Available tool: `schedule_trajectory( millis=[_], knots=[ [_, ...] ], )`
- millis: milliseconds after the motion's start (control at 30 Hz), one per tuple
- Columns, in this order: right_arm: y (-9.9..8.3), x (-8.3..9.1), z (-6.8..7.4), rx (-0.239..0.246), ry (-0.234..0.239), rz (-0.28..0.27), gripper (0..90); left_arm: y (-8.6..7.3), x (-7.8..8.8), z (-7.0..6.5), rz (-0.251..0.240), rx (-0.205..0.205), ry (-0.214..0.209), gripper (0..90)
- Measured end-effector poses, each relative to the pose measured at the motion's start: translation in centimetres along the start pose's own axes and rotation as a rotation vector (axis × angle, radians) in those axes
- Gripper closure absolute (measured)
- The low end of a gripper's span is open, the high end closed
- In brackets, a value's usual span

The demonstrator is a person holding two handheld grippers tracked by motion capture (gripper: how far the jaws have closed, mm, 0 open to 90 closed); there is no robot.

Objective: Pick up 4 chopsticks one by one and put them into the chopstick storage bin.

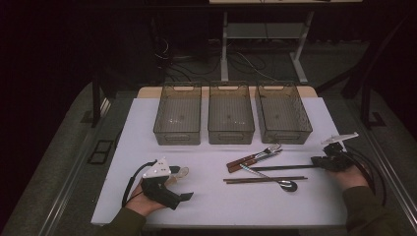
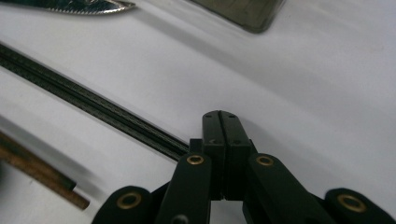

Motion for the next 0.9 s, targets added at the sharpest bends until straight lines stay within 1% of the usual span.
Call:
schedule_trajectory(
  millis=[133, 233, 333, 600, 900],
  knots=[
    [-0.5, 0.4, 0.3, 0.0, 0.006, 0.008, 89.7, 0.0, 0.0, 0.0, 0.0, 0.001, 0.0, 0.0],
    [-0.9, 0.7, 0.4, 0.01, 0.008, 0.007, 89.7, 0.0, 0.0, 0.0, 0.0, 0.002, 0.0, 0.0],
    [-1.2, 1.0, 0.5, 0.005, 0.013, 0.014, 89.7, 0.0, 0.0, 0.0, 0.001, 0.001, 0.0, 0.0],
    [-2.2, 1.6, 1.1, 0.029, 0.015, 0.017, 89.7, 0.0, 0.0, 0.0, 0.001, 0.001, -0.001, 0.0],
    [-3.1, 2.4, 2.0, 0.038, 0.023, 0.032, 89.7, 0.0, 0.0, -0.1, 0.0, 0.001, -0.001, 0.0]
  ],
)
Point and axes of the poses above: each handheld gripper's, and its own axes: x roughly backward along the jaws, y roughly out of its top, z roughly to its left, the point moved 4 cm from there along -x, roughly forward along the jaws, and after that the axes turned 2 degrees about -y, right-handed, at the moved point
